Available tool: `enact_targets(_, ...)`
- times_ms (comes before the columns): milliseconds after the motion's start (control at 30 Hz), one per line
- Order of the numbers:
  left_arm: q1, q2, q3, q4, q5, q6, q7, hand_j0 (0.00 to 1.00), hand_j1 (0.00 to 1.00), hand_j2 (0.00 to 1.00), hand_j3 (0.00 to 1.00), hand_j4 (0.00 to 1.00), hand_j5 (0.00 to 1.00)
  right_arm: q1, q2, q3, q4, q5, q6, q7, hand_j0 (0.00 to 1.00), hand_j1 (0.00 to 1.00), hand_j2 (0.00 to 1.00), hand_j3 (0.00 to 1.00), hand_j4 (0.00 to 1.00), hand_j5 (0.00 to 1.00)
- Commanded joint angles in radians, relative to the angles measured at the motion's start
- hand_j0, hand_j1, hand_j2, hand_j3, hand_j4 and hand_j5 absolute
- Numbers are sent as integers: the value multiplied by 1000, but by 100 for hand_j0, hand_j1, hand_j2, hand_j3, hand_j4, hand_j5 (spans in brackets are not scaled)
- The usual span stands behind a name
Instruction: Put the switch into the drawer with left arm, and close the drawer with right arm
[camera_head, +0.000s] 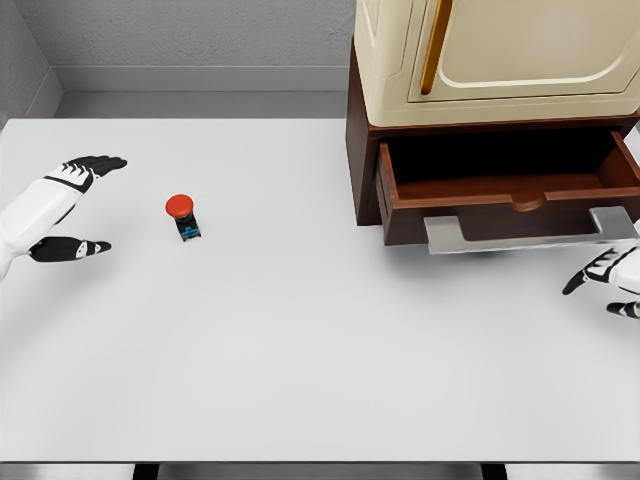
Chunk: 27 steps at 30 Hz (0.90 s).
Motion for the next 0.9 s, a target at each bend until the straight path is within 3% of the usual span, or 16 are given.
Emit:
enact_targets(0,0,1,1,0,7,1,1,100,100,100,100,100,100,0,-4,0,-6,-6,2,-1,65,65,65,65,65,65)
enact_targets(133,6,-47,8,-34,12,1,4,100,100,100,100,100,100,5,-7,-2,-8,-7,2,-1,67,67,67,67,67,67)
enact_targets(200,-6,-76,16,-39,73,1,33,100,100,100,100,100,100,9,-9,-2,-8,-7,2,-2,70,70,70,70,70,70)
enact_targets(367,-44,-113,-94,-109,158,1,33,100,100,100,100,100,100,25,-23,-2,-8,-7,2,-1,76,76,76,76,76,76)
enact_targets(400,-54,-113,-127,-111,207,1,32,100,100,100,100,100,100,25,-23,-2,-6,-7,2,1,76,76,76,76,76,76)
enact_targets(500,-81,-122,-225,-98,340,1,27,100,100,100,100,100,100,25,-27,-2,-6,-7,2,4,75,75,75,75,75,75)
enact_targets(667,-71,-119,-246,-22,540,173,21,100,100,100,100,100,100,41,-47,-2,6,-7,2,2,75,75,75,75,75,75)
enact_targets(767,-74,-120,-245,50,623,213,21,100,100,100,100,100,100,43,-50,-2,6,-7,2,8,72,72,72,72,72,72)
enact_targets(867,-69,-126,-248,84,624,215,21,100,100,100,100,100,100,43,-52,-2,4,-7,2,11,74,74,74,74,74,74)
